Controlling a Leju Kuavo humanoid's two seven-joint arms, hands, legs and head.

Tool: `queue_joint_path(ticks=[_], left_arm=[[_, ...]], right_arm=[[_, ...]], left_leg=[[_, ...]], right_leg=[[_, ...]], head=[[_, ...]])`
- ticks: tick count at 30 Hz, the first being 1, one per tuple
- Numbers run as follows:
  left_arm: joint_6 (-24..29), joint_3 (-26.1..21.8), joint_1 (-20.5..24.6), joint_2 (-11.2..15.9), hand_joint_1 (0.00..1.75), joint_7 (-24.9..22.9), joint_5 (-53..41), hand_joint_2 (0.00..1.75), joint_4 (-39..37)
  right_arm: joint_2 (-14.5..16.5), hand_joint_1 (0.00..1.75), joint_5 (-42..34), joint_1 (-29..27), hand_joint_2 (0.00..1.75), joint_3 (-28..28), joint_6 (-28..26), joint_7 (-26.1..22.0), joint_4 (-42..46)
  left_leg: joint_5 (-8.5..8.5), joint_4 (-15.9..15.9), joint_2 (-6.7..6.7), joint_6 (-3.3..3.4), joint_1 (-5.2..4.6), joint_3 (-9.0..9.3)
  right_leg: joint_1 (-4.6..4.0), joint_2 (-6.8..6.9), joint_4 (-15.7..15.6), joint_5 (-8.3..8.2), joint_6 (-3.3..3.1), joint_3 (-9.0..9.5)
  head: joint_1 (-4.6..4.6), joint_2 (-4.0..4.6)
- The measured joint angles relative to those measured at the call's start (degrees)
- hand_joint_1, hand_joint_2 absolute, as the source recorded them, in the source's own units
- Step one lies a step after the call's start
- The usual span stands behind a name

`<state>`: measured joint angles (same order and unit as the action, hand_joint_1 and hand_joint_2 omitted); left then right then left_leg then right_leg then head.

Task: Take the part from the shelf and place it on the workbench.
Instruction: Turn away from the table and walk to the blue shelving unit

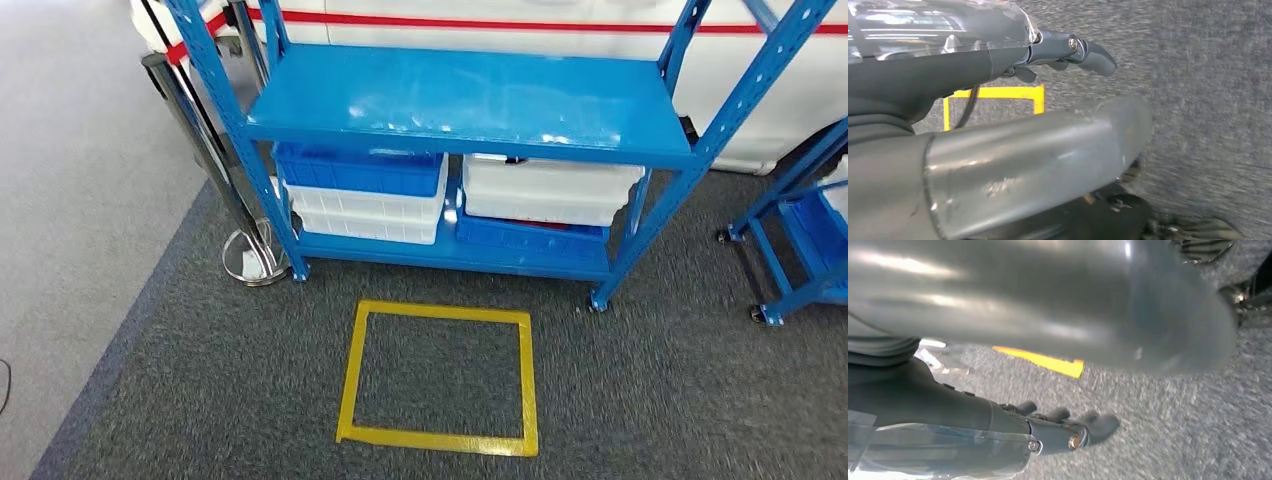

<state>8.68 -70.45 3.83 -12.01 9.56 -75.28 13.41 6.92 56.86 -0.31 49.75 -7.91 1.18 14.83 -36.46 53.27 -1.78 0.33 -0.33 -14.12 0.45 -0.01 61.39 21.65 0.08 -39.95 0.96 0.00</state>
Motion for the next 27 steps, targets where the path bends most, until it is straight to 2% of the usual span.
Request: queue_joint_path(ticks=[1,2,3,4,5,7,8,9,10,11,13,14,15,16,17,18,19,20,21,22,23,24,25,26,27], left_arm=[[0.0,0.1,0.5,0.0,0.0,0.0,-0.1,0.0,0.1],[0.0,0.1,1.0,0.0,0.0,0.0,-0.1,0.0,0.1],[0.0,0.2,1.3,0.0,0.0,0.0,-0.2,0.0,0.2],[0.0,0.2,1.4,0.0,0.0,-0.1,-0.2,0.0,0.2],[0.0,0.2,1.5,0.0,0.0,-0.1,-0.2,0.0,0.2],[0.0,0.2,1.2,0.0,0.0,-0.3,-0.2,0.0,0.2],[0.0,0.2,1.0,0.0,0.0,-0.3,-0.2,0.0,0.2],[0.0,0.2,0.6,0.0,0.0,-0.4,-0.2,0.0,0.2],[0.0,0.1,0.3,0.0,0.0,-0.4,-0.2,0.0,0.2],[0.0,0.1,0.0,0.0,0.0,-0.4,-0.3,0.0,0.2],[0.0,0.1,-0.7,0.1,0.0,-0.6,-0.3,0.0,0.2],[0.0,0.1,-0.9,0.2,0.0,-0.8,-0.3,0.0,0.2],[0.0,0.0,-1.0,0.2,0.0,-0.9,-0.3,0.0,0.3],[0.0,0.0,-0.8,0.2,0.0,-1.0,-0.3,0.0,0.3],[0.0,0.0,-0.5,0.2,0.0,-1.1,-0.3,0.0,0.3],[0.0,0.1,-0.2,0.1,0.0,-1.1,-0.4,0.0,0.3],[0.0,0.1,0.1,0.1,0.0,-1.1,-0.4,0.0,0.3],[0.0,0.1,0.2,0.1,0.0,-1.2,-0.4,0.0,0.4],[0.1,0.1,0.4,0.1,0.0,-1.3,-0.5,0.0,0.4],[0.2,0.1,0.4,0.1,0.0,-1.4,-0.5,0.0,0.4],[0.3,0.1,0.4,0.1,0.0,-1.6,-0.6,0.44,0.4],[0.4,0.1,0.4,0.1,0.0,-1.7,-0.7,0.87,0.4],[0.5,0.1,0.3,0.1,0.0,-1.7,-0.8,1.31,0.4],[0.7,0.0,0.3,0.1,0.0,-1.7,-1.0,1.75,0.4],[0.8,0.1,0.2,0.1,0.0,-1.9,-1.4,1.75,0.4]], right_arm=[[0.0,0.0,0.4,0.4,0.0,0.0,0.0,-0.1,0.1],[0.1,0.0,0.8,0.7,0.0,0.1,0.0,-0.2,0.2],[0.1,0.0,1.1,0.9,0.0,0.1,0.0,-0.3,0.3],[0.1,0.0,1.4,1.0,0.0,0.2,0.0,-0.3,0.3],[0.1,0.0,1.6,1.1,0.0,0.3,0.0,-0.3,0.3],[0.2,0.0,1.8,1.1,0.0,0.5,0.0,-0.3,0.3],[0.2,0.0,1.8,1.0,0.0,0.5,0.0,-0.3,0.3],[0.2,0.0,1.8,0.9,0.0,0.6,0.0,-0.3,0.3],[0.3,0.0,1.8,0.8,0.0,0.7,0.0,-0.3,0.3],[0.4,0.0,1.9,0.7,0.0,0.8,0.0,-0.3,0.3],[0.5,0.0,2.1,0.4,0.0,1.1,0.0,-0.5,0.3],[0.6,0.0,2.2,0.4,0.0,1.2,0.0,-0.5,0.3],[0.6,0.0,2.4,0.4,0.0,1.2,0.0,-0.6,0.3],[0.7,0.0,2.5,0.6,0.0,1.3,0.1,-0.7,0.3],[0.7,0.0,2.6,0.9,0.0,1.3,0.1,-0.7,0.4],[0.7,0.0,2.7,1.1,0.0,1.3,0.1,-0.7,0.5],[0.7,0.0,2.8,1.3,0.0,1.4,0.1,-0.7,0.5],[0.7,0.0,2.9,1.6,0.0,1.4,0.1,-0.7,0.5],[0.7,0.0,3.1,1.7,0.0,1.5,0.2,-0.8,0.5],[0.7,0.0,3.4,1.7,0.0,1.5,0.3,-0.9,0.5],[0.7,0.0,3.6,1.7,0.0,1.7,0.5,-1.0,0.5],[0.7,0.0,3.8,1.6,0.44,1.9,0.6,-1.2,0.5],[0.8,0.0,3.9,1.5,0.87,2.2,0.7,-1.3,0.5],[0.8,0.0,4.1,1.4,1.31,2.5,0.7,-1.2,0.5],[0.8,0.0,4.2,1.3,1.75,2.8,0.5,-0.9,0.5]], left_leg=[[1.2,2.6,0.15,-0.31,0.1,-0.73],[2.96,7.0,0.36,-0.58,0.18,-2.83],[4.22,12.2,0.63,-0.87,0.26,-6.07],[4.13,16.9,0.92,-1.16,0.42,-9.7],[2.96,20.2,1.07,-1.45,0.54,-12.96],[-1.41,22.5,1.22,-1.89,0.73,-17.57],[-3.49,22.1,1.28,-1.98,0.79,-19.36],[-4.86,21.0,1.33,-1.99,0.82,-21.23],[-4.89,19.1,1.38,-1.92,0.84,-23.22],[-1.94,16.3,1.47,-1.7,0.83,-24.93],[10.68,9.2,1.89,-0.93,0.61,-27.65],[15.83,7.0,2.05,-0.51,0.44,-28.28],[18.5,5.9,2.07,-0.1,0.28,-28.37],[18.19,5.9,1.92,0.29,0.24,-27.66],[17.01,6.1,1.71,0.74,0.31,-26.64],[16.15,5.9,1.55,1.2,0.4,-25.37],[15.38,5.7,1.49,1.63,0.49,-23.99],[14.59,5.3,1.45,1.93,0.53,-22.63],[13.72,5.0,1.4,2.15,0.48,-21.17],[12.73,4.7,1.26,2.28,0.44,-19.72],[11.71,4.4,1.04,2.33,0.41,-18.27],[10.7,4.2,0.8,2.37,0.38,-16.87],[9.67,4.2,0.59,2.35,0.36,-15.54],[8.61,4.2,0.44,2.27,0.31,-14.26],[7.57,4.2,0.39,2.16,0.24,-13.18]], right_leg=[[0.03,-0.05,-0.1,0.94,-0.48,0.95],[0.14,-0.06,-0.6,1.9,-0.93,2.15],[0.29,-0.07,-1.3,2.76,-1.25,3.59],[0.41,-0.06,-2.0,3.71,-1.42,5.25],[0.47,-0.08,-2.7,4.6,-1.51,6.88],[0.56,-0.23,-3.8,6.16,-1.45,9.84],[0.63,-0.37,-4.3,6.95,-1.35,11.32],[0.72,-0.52,-4.8,7.9,-1.21,13.01],[0.83,-0.65,-5.4,9.03,-1.04,14.94],[0.9,-0.7,-5.9,10.23,-0.85,16.75],[0.85,-0.86,-6.4,12.75,-0.36,19.75],[0.75,-0.96,-6.8,14.07,-0.03,21.04],[0.59,-1.05,-7.0,14.85,0.37,22.31],[0.46,-1.14,-6.4,14.7,0.8,23.04],[0.44,-1.04,-4.4,13.63,1.11,22.91],[0.42,-0.92,-0.7,11.85,1.35,21.53],[0.46,-0.83,3.7,10.51,1.49,19.01],[0.49,-0.72,7.7,10.54,1.58,16.07],[0.45,-0.63,10.5,12.06,1.62,13.18],[0.42,-0.59,11.9,14.9,1.67,10.68],[0.38,-0.56,12.2,18.26,1.66,8.53],[0.35,-0.54,11.6,21.11,1.61,6.73],[0.32,-0.53,10.3,22.52,1.53,5.19],[0.28,-0.51,8.3,21.68,1.36,3.88],[0.17,-0.46,5.6,17.5,1.1,2.75]], head=[[-0.08,0.0],[-0.21,0.0],[-0.31,0.0],[-0.51,-0.01],[-0.67,-0.01],[-0.7,-0.01],[-0.72,0.0],[-0.75,0.0],[-0.8,0.0],[-0.84,0.0],[-1.13,-0.01],[-1.24,-0.01],[-1.46,-0.02],[-1.41,-0.02],[-1.27,-0.02],[-1.08,-0.02],[-0.79,-0.02],[-0.67,-0.02],[-0.53,-0.01],[-0.5,-0.01],[-0.48,-0.01],[-0.43,-0.01],[-0.36,-0.01],[-0.3,-0.01],[-0.19,0.0]])
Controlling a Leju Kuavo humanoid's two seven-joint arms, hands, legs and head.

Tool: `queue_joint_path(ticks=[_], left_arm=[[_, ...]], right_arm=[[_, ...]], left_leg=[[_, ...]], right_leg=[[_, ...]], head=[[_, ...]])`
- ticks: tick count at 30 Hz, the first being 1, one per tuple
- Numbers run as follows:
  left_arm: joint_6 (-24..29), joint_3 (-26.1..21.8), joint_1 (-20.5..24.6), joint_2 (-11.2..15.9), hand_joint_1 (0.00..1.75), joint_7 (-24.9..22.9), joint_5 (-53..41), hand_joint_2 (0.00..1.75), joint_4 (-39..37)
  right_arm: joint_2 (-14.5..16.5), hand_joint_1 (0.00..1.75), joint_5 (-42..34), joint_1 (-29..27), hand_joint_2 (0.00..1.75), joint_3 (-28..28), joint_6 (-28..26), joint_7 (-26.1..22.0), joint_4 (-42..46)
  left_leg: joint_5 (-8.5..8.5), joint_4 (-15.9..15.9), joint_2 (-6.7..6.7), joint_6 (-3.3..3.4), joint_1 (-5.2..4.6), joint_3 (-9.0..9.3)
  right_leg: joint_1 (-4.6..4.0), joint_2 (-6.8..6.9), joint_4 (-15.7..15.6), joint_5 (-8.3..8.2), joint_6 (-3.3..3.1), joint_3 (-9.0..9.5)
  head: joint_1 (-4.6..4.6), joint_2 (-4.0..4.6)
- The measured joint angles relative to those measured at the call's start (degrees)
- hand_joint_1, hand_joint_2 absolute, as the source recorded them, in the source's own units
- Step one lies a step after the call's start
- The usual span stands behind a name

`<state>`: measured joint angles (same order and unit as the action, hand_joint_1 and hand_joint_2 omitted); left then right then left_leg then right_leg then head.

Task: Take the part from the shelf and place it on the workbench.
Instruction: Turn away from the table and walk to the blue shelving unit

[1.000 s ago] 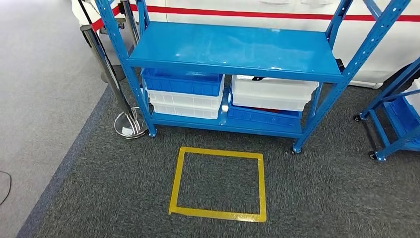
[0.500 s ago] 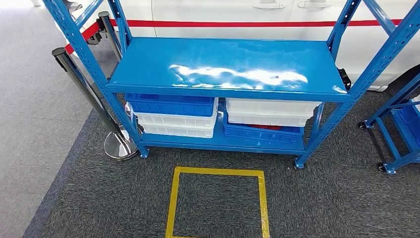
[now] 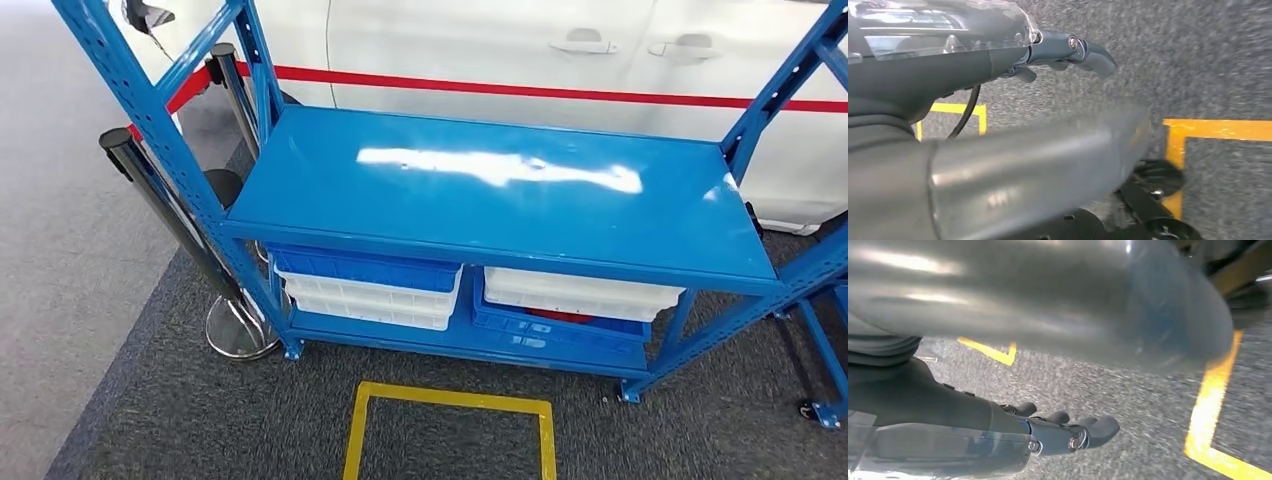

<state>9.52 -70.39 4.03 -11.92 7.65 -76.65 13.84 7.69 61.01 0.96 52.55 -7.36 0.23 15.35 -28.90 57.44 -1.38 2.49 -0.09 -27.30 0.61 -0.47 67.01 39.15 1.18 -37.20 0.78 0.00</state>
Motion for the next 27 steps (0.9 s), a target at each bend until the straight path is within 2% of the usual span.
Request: queue_joint_path(ticks=[2,3,4,6,8,11,14,16,17,20,21,25,26,27], left_arm=[[0.2,0.1,0.0,-0.1,0.0,-0.6,-0.9,1.75,0.0],[0.3,0.2,0.0,-0.1,0.0,-1.0,-1.2,1.75,0.0],[0.3,0.3,0.2,-0.1,0.0,-1.2,-1.5,1.75,0.0],[0.4,0.4,0.4,-0.1,0.0,-1.6,-2.0,1.75,0.1],[0.4,0.6,0.5,0.0,0.0,-1.8,-2.4,1.75,0.1],[0.1,0.9,0.8,-0.1,0.0,-1.8,-3.0,1.75,0.1],[0.1,1.0,0.8,0.0,0.0,-1.8,-3.1,1.75,0.1],[0.1,1.2,0.8,0.0,0.0,-1.8,-3.4,1.75,0.1],[0.1,1.5,0.8,0.0,0.0,-2.3,-4.0,1.75,0.1],[-0.2,3.5,0.2,0.0,0.0,-5.2,-7.0,1.75,0.1],[-0.5,4.0,0.0,0.0,0.0,-5.8,-7.6,1.75,0.1],[-1.1,4.6,0.0,0.0,0.0,-5.8,-8.0,1.75,0.1],[-1.2,4.7,0.0,0.0,0.0,-5.8,-8.0,1.31,0.1],[-1.3,4.8,0.0,0.0,0.0,-5.8,-8.0,0.87,0.1]], right_arm=[[0.1,0.0,0.1,-0.1,1.75,0.7,-0.2,1.0,0.0],[0.1,0.0,0.1,0.0,1.75,1.1,-0.3,1.4,0.0],[0.2,0.0,0.1,0.2,1.75,1.3,-0.3,1.7,0.0],[0.5,0.0,0.4,0.6,1.75,1.6,0.0,1.9,0.0],[0.7,0.0,1.0,0.9,1.75,1.6,0.3,2.0,0.0],[0.8,0.0,1.7,1.3,1.75,1.7,0.5,2.1,0.0],[0.8,0.0,1.7,1.3,1.75,1.7,0.5,2.1,0.0],[0.9,0.0,1.8,1.3,1.75,1.7,0.5,2.2,0.0],[1.0,0.0,1.9,1.3,1.75,1.8,0.6,2.3,0.0],[1.2,0.0,2.6,1.3,1.75,2.4,1.5,3.2,0.0],[1.2,0.0,2.8,1.3,1.75,2.6,1.9,3.4,0.0],[1.2,0.0,2.8,1.4,1.75,3.0,2.2,4.1,0.0],[1.2,0.0,2.8,1.4,1.75,3.0,2.3,4.2,-0.1],[1.2,0.0,2.8,1.4,1.31,3.1,2.3,4.2,-0.1]], left_leg=[[-2.23,0.3,-0.19,-0.48,-0.29,1.79],[-3.07,0.5,-0.27,-0.77,-0.42,2.65],[-3.45,0.9,-0.35,-1.11,-0.54,3.28],[-2.76,2.5,-0.16,-1.77,-0.65,3.49],[-1.15,3.9,0.09,-1.93,-0.77,2.89],[-0.45,3.6,0.24,-0.91,-0.9,3.24],[-0.55,3.5,0.26,-0.68,-0.9,3.32],[-0.92,3.0,0.31,-0.28,-0.9,3.58],[-1.95,1.6,0.39,0.39,-0.85,4.28],[-5.08,-3.0,0.64,-1.0,-0.28,6.56],[-5.21,-3.3,0.66,-2.0,-0.16,6.71],[-5.17,-3.3,0.73,-1.97,-0.24,6.79],[-5.15,-3.3,0.75,-1.96,-0.26,6.81],[-5.13,-3.3,0.76,-1.96,-0.27,6.82]], right_leg=[[-0.3,0.01,-4.5,-10.2,-0.5,-1.27],[-0.4,-0.04,-5.7,-14.0,-0.77,-1.27],[-0.41,-0.11,-6.1,-15.12,-1.01,-0.85],[-0.27,-0.22,-6.5,-15.46,-1.59,0.5],[-0.15,-0.38,-7.0,-15.13,-1.79,1.58],[-0.16,-0.55,-7.5,-14.71,-1.73,2.22],[-0.18,-0.55,-7.5,-14.65,-1.74,2.26],[-0.28,-0.52,-7.5,-14.55,-1.82,2.25],[-0.48,-0.43,-7.5,-14.47,-1.88,2.09],[-1.01,-0.02,-7.2,-14.34,-2.11,1.44],[-1.02,0.03,-7.1,-14.37,-2.13,1.39],[-0.93,0.03,-7.2,-14.51,-2.06,1.49],[-0.92,0.02,-7.2,-14.54,-2.04,1.51],[-0.9,0.02,-7.2,-14.55,-2.03,1.52]], head=[[-0.01,-0.01],[-0.03,-0.01],[-0.11,-0.01],[-0.13,0.0],[-0.26,0.0],[-0.47,0.0],[-0.48,0.0],[-0.48,0.0],[-0.47,0.0],[-0.42,0.0],[-0.41,0.0],[-0.41,0.0],[-0.41,0.0],[-0.41,0.0]])
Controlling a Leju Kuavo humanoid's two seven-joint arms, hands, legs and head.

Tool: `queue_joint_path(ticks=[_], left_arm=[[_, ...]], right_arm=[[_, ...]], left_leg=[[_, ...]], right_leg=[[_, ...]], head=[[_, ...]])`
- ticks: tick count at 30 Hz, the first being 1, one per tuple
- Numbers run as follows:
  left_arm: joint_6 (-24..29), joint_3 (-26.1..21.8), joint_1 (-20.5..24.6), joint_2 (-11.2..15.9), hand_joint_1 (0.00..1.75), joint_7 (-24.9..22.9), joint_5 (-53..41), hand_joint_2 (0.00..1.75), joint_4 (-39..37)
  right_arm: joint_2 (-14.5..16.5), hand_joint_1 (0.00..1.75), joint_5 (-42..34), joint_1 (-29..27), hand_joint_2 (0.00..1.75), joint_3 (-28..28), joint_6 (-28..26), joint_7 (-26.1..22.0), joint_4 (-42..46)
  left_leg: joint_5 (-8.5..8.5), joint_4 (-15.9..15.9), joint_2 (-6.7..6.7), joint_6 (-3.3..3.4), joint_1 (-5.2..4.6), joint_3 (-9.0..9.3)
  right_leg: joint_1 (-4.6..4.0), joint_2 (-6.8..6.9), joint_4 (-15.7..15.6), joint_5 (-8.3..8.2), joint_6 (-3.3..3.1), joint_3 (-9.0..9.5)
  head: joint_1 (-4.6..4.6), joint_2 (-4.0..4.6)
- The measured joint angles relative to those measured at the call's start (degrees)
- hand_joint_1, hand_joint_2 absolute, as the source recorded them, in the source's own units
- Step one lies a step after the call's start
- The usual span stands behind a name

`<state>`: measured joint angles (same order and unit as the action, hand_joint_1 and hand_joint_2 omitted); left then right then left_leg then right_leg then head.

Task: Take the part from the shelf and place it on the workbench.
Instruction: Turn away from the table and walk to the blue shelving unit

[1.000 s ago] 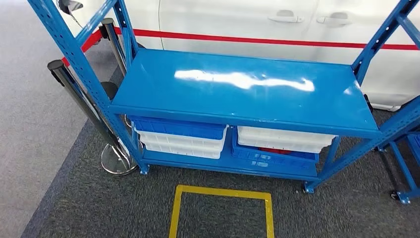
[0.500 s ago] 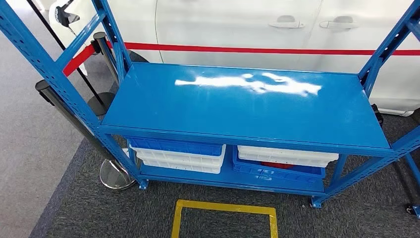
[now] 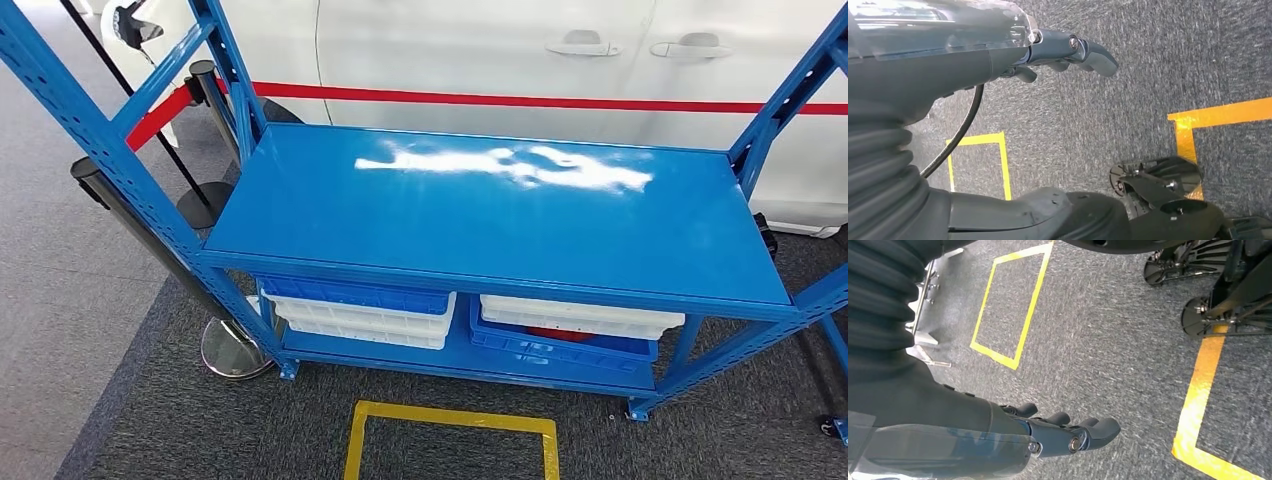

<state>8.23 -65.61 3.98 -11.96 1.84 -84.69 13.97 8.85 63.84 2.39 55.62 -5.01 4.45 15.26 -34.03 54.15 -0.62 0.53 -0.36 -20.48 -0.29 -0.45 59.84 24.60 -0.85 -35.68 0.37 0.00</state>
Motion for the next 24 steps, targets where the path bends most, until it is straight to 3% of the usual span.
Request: queue_joint_path(ticks=[2,3,16,21,24], left_arm=[[-0.1,0.3,0.0,0.0,0.0,0.2,-0.4,0.0,0.0],[0.0,0.4,0.0,0.0,0.0,0.6,-0.6,0.0,0.0],[0.6,-3.3,0.0,0.0,0.0,16.7,8.1,0.0,0.0],[-1.6,-3.8,0.0,0.0,0.0,27.6,9.4,0.0,0.0],[-2.1,-3.9,0.0,0.0,0.0,28.7,9.3,0.0,0.0]], right_arm=[[0.0,0.0,0.3,0.0,0.44,0.0,0.2,-0.1,-0.1],[0.0,0.0,0.6,0.0,0.0,0.0,0.3,-0.2,-0.1],[0.2,0.0,1.8,-0.1,0.0,1.4,-0.1,-3.3,-0.4],[0.6,0.0,2.1,-0.1,0.0,2.5,-0.4,-3.9,-0.4],[0.8,0.0,2.2,-0.2,0.0,3.1,-0.4,-4.2,-0.4]], left_leg=[[0.02,0.0,0.01,-0.01,-0.02,0.03],[0.02,0.0,0.02,-0.01,-0.03,0.04],[-0.03,0.0,0.12,0.05,-0.07,0.05],[-0.03,0.0,0.14,0.06,-0.08,0.05],[-0.06,0.1,0.16,0.09,-0.09,0.08]], right_leg=[[0.02,-0.01,0.0,-0.01,0.0,0.02],[0.03,-0.01,0.0,-0.01,0.0,0.03],[0.04,-0.09,0.0,0.01,0.01,0.02],[0.06,-0.12,-0.1,0.01,0.02,0.02],[0.16,-0.14,-0.1,-0.07,0.06,0.01]], head=[[0.01,0.0],[0.01,0.0],[0.01,0.0],[0.01,0.0],[0.0,0.0]])
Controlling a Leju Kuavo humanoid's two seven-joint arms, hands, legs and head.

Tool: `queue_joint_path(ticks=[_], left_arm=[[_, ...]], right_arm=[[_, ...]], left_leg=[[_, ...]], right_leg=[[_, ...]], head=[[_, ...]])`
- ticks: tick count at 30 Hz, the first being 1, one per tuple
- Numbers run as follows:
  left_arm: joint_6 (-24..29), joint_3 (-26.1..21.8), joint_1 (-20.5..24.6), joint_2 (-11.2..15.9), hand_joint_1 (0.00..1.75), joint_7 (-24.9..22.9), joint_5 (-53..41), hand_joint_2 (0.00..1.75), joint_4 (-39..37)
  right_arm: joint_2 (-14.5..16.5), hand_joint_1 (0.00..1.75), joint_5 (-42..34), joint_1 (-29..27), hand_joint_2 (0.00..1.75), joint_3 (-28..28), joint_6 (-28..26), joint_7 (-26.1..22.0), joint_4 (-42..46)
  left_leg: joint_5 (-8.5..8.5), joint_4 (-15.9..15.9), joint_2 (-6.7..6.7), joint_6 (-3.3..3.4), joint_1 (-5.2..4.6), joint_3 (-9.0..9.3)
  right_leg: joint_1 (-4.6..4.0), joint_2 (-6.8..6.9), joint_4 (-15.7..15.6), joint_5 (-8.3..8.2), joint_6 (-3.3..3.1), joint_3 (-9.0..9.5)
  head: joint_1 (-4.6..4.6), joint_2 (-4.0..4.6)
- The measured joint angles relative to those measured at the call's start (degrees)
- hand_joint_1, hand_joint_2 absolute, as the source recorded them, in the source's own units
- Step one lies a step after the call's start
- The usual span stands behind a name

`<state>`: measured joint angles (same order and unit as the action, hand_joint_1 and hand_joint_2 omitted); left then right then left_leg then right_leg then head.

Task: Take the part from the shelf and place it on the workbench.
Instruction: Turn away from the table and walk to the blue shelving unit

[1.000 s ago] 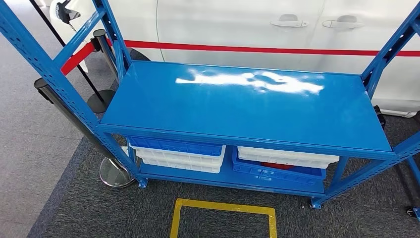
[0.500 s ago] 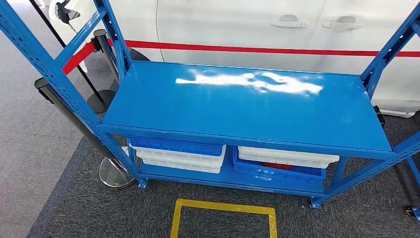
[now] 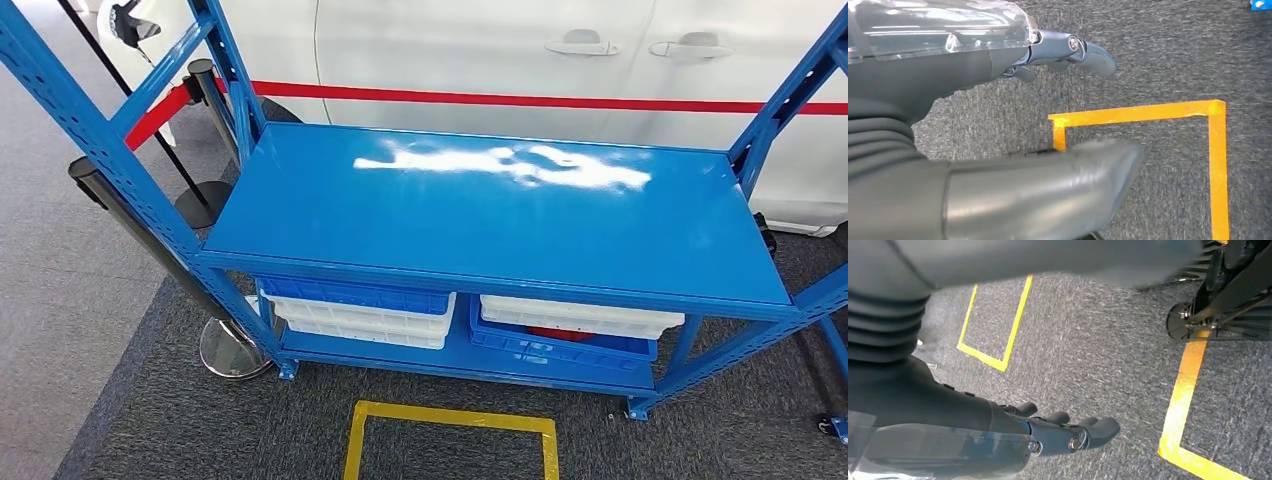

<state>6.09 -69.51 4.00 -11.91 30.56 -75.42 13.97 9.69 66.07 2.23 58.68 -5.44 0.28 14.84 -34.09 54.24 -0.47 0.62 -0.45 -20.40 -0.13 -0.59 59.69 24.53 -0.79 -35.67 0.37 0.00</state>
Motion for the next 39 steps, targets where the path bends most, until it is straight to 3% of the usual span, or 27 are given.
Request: queue_joint_path(ticks=[2,4,5,7,9,10,13,14,16,18,20,23,24,25,26,28,30,31,34,35,36,38,39], left_arm=[[-0.1,-0.1,0.0,0.1,0.0,-1.0,-0.3,0.0,0.0],[-0.2,-0.1,0.0,0.1,0.0,-2.6,-0.9,0.0,0.0],[-0.2,-0.1,0.0,0.0,0.0,-3.6,-1.4,0.0,0.0],[0.1,-0.1,-0.2,0.0,0.0,-5.4,-2.5,0.0,0.0],[0.2,0.0,-0.5,0.0,0.0,-6.8,-3.3,0.0,0.0],[0.2,0.1,-0.7,0.0,0.0,-7.3,-3.5,0.0,0.0],[0.2,0.2,-0.9,0.1,0.0,-8.5,-4.0,0.0,0.0],[0.2,0.2,-0.9,0.2,0.0,-8.8,-4.1,0.0,0.0],[0.1,0.3,-0.8,0.4,0.0,-9.1,-4.3,0.0,0.0],[0.1,0.3,-0.7,0.4,0.0,-9.3,-4.5,0.0,0.0],[0.0,0.3,-0.7,0.5,0.0,-9.5,-4.8,0.0,0.0],[-0.1,0.6,-0.7,0.5,0.0,-9.5,-5.5,0.0,0.0],[-0.1,0.7,-0.8,0.5,0.0,-9.5,-5.7,0.0,0.0],[-0.2,0.7,-0.8,0.5,0.0,-9.5,-5.7,0.0,0.0],[-0.2,0.7,-0.8,0.5,0.0,-9.5,-5.7,0.0,0.0],[-0.2,0.8,-0.8,0.6,0.0,-9.5,-5.7,0.0,0.0],[-0.2,0.8,-0.7,0.8,0.0,-9.5,-5.7,0.0,0.0],[-0.2,0.8,-0.7,0.9,0.0,-9.5,-5.7,0.0,0.1],[-0.2,0.8,-0.7,0.9,0.0,-9.5,-5.8,0.0,0.1],[-0.2,0.8,-0.7,0.8,0.0,-9.5,-5.8,0.0,0.1],[-0.2,0.8,-0.7,0.8,0.0,-9.5,-5.9,0.0,0.1],[-0.2,0.8,-0.7,0.7,0.0,-9.5,-6.1,0.0,0.1],[-0.2,0.8,-0.8,0.6,0.0,-9.4,-6.2,0.0,0.1]], right_arm=[[0.3,0.0,0.1,0.0,0.0,0.4,0.0,0.0,-0.1],[0.5,0.0,0.4,0.0,0.0,0.8,0.0,0.1,-0.1],[0.5,0.0,0.6,0.1,0.0,0.9,0.0,0.1,-0.1],[0.5,0.0,1.0,0.1,0.0,1.3,0.0,0.3,-0.1],[0.5,0.0,1.4,-0.1,0.0,1.6,0.1,0.5,-0.1],[0.5,0.0,1.7,-0.1,0.0,1.8,0.1,0.7,-0.1],[0.6,0.0,2.2,-0.2,0.0,2.2,0.2,0.9,-0.2],[0.7,0.0,2.3,-0.1,0.0,2.2,0.3,0.9,-0.2],[0.9,0.0,2.6,0.0,0.0,2.3,0.5,0.9,-0.3],[0.8,0.0,2.7,0.2,0.0,2.5,0.5,0.8,-0.3],[0.8,0.0,2.9,0.3,0.0,2.5,0.5,0.7,-0.3],[0.8,0.0,3.1,0.3,0.0,2.6,0.5,0.5,-0.3],[0.8,0.0,3.1,0.3,0.0,2.6,0.5,0.4,-0.3],[0.8,0.0,3.2,0.3,0.0,2.6,0.5,0.3,-0.3],[0.8,0.0,3.3,0.3,0.0,2.6,0.5,0.3,-0.3],[1.0,0.0,3.4,0.3,0.0,2.6,0.6,0.2,-0.3],[1.3,0.0,3.5,0.3,0.0,2.6,0.6,0.2,-0.4],[1.4,0.0,3.5,0.4,0.0,2.6,0.6,0.2,-0.4],[1.6,0.0,3.6,0.4,0.0,2.6,0.7,0.2,-0.4],[1.6,0.0,3.7,0.5,0.0,2.6,0.7,0.2,-0.4],[1.6,0.0,3.7,0.5,0.0,2.7,0.7,0.2,-0.4],[1.5,0.0,3.8,0.5,0.0,2.7,0.7,0.2,-0.4],[1.4,0.0,3.9,0.5,0.0,2.8,0.7,0.2,-0.4]], left_leg=[[0.7,-0.1,-0.02,0.55,-0.13,-0.04],[2.69,-2.6,0.0,1.56,0.12,0.79],[3.67,-4.0,0.06,1.95,0.34,1.28],[4.41,-5.3,0.3,2.16,0.66,1.67],[4.06,-4.8,0.62,1.82,0.91,1.38],[3.65,-4.2,0.7,1.47,1.15,1.24],[1.5,-1.4,0.65,-0.19,2.23,0.62],[0.67,-0.2,0.61,-0.83,2.31,0.24],[-0.57,1.6,0.51,-1.83,2.11,-0.56],[-1.28,2.6,0.45,-2.35,2.18,-0.89],[-3.15,4.8,0.49,-2.55,2.34,-1.89],[-8.86,14.9,0.52,-2.48,2.19,-6.56],[-9.72,17.7,0.52,-2.26,2.07,-7.88],[-9.41,18.7,0.52,-1.83,1.85,-8.39],[-7.97,17.6,0.51,-1.15,1.53,-7.88],[-4.04,10.3,0.59,1.17,0.34,-4.49],[-1.59,4.4,0.86,3.14,-0.79,-2.07],[-1.06,3.2,0.97,3.66,-1.18,-1.84],[2.11,0.7,1.01,3.92,-1.34,-2.61],[3.48,-0.5,1.0,3.95,-1.13,-2.97],[4.83,-1.5,1.0,3.8,-0.88,-3.49],[6.37,-2.0,0.97,3.48,-0.63,-5.03],[6.94,-1.9,1.02,3.22,-0.6,-5.92]], right_leg=[[0.28,0.03,-0.7,-0.71,0.56,0.23],[0.39,0.06,-1.6,-0.97,1.2,0.5],[0.39,0.05,-0.9,-0.14,1.36,0.15],[0.71,0.12,4.3,3.14,1.73,-2.14],[1.34,0.2,10.4,5.23,2.37,-4.69],[1.73,0.27,11.2,4.76,2.81,-4.9],[2.67,0.57,4.5,1.26,4.43,-0.94],[2.71,0.51,3.2,0.91,4.38,-0.12],[2.51,0.22,3.5,2.2,3.17,-0.32],[2.52,0.18,3.9,2.87,1.81,-0.98],[2.39,0.35,3.9,2.68,1.01,-1.38],[1.8,0.71,3.5,1.9,0.14,-2.11],[1.48,0.79,3.5,1.6,-0.05,-2.43],[1.12,0.82,3.5,1.3,-0.22,-2.76],[0.72,0.83,3.4,0.96,-0.41,-3.06],[0.11,0.81,3.3,0.11,-0.67,-3.6],[0.16,0.84,2.8,-1.02,-0.45,-3.74],[0.47,0.9,2.3,-1.66,-0.1,-3.7],[0.63,0.9,0.4,-3.49,1.09,-3.53],[0.49,0.78,0.5,-2.47,1.35,-3.72],[0.36,0.67,1.7,-0.27,1.58,-4.08],[0.65,0.53,7.3,5.46,2.07,-5.1],[0.81,0.55,10.7,6.68,2.36,-5.53]], head=[[-0.08,0.0],[-0.14,0.0],[-0.15,0.0],[0.12,0.0],[0.21,0.0],[0.25,0.0],[0.58,0.0],[0.84,-0.01],[0.9,-0.01],[0.42,0.0],[0.15,0.0],[-0.21,0.0],[-0.25,0.0],[-0.27,0.0],[-0.26,0.0],[-0.21,0.0],[0.04,0.0],[0.05,0.0],[-0.27,0.0],[-0.27,0.0],[-0.24,0.0],[-0.08,0.0],[-0.04,0.0]])
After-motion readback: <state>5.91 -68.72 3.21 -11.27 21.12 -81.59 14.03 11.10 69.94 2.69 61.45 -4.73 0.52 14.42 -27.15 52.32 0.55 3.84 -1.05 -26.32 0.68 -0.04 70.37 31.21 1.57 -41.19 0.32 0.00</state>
